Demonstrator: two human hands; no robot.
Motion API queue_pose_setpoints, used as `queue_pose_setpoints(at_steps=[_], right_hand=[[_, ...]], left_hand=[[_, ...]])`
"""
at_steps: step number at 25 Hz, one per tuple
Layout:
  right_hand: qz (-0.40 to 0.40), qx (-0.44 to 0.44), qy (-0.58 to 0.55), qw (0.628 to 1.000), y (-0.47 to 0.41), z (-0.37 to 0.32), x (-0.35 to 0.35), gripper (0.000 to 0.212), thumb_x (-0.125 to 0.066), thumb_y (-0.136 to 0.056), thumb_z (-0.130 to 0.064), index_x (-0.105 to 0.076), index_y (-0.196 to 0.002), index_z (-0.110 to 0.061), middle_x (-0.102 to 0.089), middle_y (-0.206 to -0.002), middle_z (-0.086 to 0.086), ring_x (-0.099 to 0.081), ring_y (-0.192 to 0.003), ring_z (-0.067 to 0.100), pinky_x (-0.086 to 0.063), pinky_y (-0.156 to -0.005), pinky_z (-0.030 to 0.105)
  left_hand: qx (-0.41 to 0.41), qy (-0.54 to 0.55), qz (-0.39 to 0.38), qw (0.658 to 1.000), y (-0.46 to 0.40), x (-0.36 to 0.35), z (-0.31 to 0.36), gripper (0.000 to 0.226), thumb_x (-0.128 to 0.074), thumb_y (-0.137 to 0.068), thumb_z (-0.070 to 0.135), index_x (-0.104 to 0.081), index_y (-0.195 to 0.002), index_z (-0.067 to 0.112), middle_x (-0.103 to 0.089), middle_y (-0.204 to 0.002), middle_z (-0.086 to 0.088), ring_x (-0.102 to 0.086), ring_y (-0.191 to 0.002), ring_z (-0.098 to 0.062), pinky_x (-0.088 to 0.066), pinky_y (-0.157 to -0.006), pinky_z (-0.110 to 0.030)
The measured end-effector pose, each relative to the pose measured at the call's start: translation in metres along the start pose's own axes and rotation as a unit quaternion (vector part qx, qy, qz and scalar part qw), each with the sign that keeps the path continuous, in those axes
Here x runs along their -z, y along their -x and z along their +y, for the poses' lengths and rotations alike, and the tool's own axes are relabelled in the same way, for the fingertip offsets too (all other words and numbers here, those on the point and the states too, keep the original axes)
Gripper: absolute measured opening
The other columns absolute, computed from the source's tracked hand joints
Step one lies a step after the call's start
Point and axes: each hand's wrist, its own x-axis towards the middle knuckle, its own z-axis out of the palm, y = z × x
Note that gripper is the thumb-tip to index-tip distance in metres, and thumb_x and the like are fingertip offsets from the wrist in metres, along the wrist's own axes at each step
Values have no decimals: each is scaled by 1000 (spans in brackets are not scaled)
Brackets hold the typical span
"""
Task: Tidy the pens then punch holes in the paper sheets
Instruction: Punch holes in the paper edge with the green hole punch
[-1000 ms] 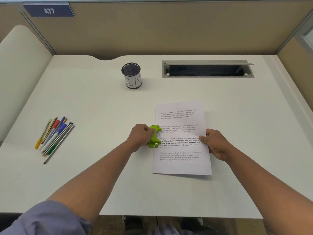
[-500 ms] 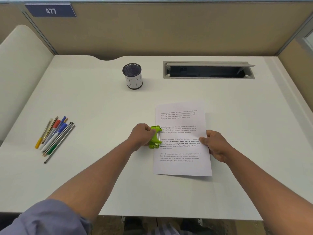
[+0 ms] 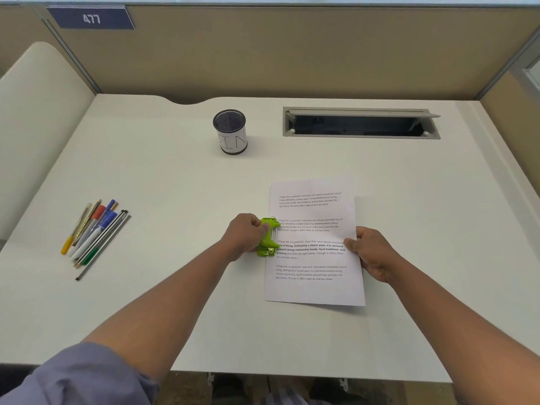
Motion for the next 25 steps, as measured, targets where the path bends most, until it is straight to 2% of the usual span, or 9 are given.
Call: queue_pose_setpoints(at_steps=[5,8,13,17,21,25], right_hand=[[-2,0,-10,1000,1,3,0,25,-51,-103,-2,-70,-113,-16,-80,-102,4,-78,-87,25,-60,-68,40],[-1,1,-8,1000,1,1,0,25,-51,-103,-1,-70,-112,-16,-80,-103,5,-77,-86,25,-60,-68,39],[2,1,-4,1000,1,0,0,24,-51,-103,-2,-70,-110,-16,-80,-100,4,-78,-83,24,-60,-67,40],[2,0,3,1000,1,-1,0,24,-51,-103,-2,-70,-109,-16,-81,-97,2,-78,-81,23,-61,-68,41],[0,-5,4,1000,1,-2,0,24,-51,-103,-2,-69,-112,-15,-80,-100,3,-78,-84,24,-61,-69,41],[-1,-9,2,1000,0,-3,0,24,-51,-103,-2,-69,-112,-15,-80,-101,4,-77,-84,23,-60,-68,39]], left_hand=[[1,-7,1,1000,0,0,0,20,-66,-97,24,-59,-89,7,-62,-92,-14,-65,-77,-29,-65,-79,-50],[7,-20,-2,1000,0,1,4,19,-68,-95,25,-58,-88,10,-62,-96,-13,-66,-78,-26,-65,-69,-40],[24,-51,-7,998,0,3,13,24,-76,-89,23,-53,-89,14,-68,-107,-18,-73,-100,-34,-64,-72,-41],[31,-90,-23,995,-1,6,24,30,-80,-84,16,-50,-84,15,-64,-96,-15,-67,-79,-29,-62,-66,-38],[61,-182,-42,981,-7,8,41,41,-86,-79,21,-52,-99,9,-60,-101,-13,-66,-84,-30,-61,-69,-38],[100,-277,-56,954,-17,11,51,57,-89,-76,33,-51,-111,6,-59,-111,-14,-74,-88,-32,-64,-81,-43]])
